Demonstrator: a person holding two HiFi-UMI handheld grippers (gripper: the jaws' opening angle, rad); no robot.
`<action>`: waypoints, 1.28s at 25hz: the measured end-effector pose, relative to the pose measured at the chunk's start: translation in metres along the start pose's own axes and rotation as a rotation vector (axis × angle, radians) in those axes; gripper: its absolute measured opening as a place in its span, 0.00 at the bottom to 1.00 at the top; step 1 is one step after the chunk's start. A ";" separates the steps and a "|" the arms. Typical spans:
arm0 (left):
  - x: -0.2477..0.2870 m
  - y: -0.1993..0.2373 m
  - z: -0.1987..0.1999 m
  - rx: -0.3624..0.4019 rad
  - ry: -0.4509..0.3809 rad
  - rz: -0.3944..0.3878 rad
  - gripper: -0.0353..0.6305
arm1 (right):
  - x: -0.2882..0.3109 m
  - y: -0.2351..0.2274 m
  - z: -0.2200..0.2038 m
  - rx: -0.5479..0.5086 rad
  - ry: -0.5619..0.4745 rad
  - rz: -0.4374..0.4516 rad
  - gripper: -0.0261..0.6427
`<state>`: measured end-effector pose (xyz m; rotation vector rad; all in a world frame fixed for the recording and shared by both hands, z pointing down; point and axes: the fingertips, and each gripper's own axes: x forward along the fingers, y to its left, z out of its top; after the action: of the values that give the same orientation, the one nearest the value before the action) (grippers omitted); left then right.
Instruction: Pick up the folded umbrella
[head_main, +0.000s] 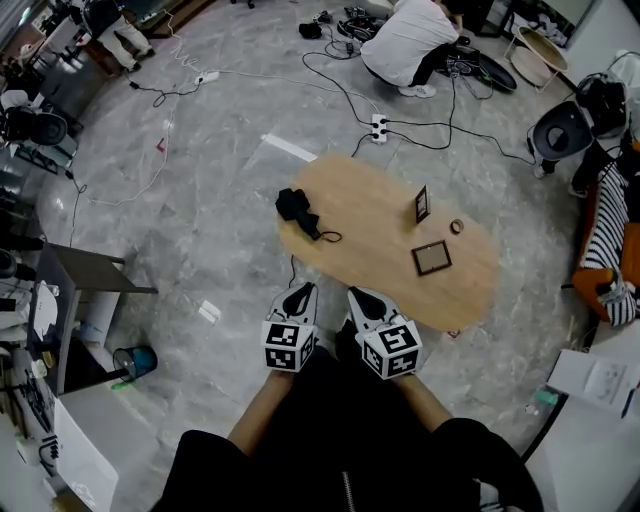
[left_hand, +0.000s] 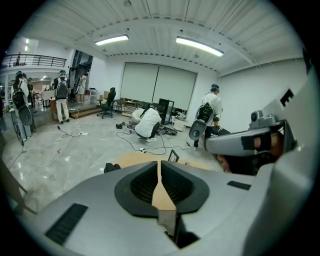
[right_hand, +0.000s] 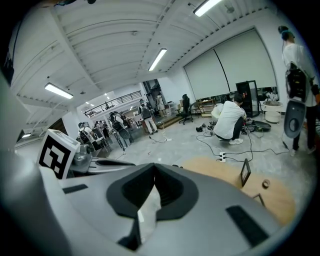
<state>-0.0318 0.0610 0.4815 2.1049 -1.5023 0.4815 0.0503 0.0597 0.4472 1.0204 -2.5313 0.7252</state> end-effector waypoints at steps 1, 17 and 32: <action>0.004 -0.001 0.002 -0.001 -0.002 0.004 0.10 | 0.001 -0.004 0.001 0.001 0.002 0.005 0.06; 0.036 0.007 0.024 -0.038 -0.018 0.019 0.10 | 0.028 -0.034 0.013 0.013 0.026 0.016 0.06; 0.130 0.067 0.059 -0.022 0.041 -0.065 0.10 | 0.111 -0.078 0.069 -0.003 0.071 -0.058 0.06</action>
<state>-0.0527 -0.0905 0.5182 2.1070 -1.4059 0.4794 0.0215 -0.0885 0.4677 1.0439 -2.4320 0.7285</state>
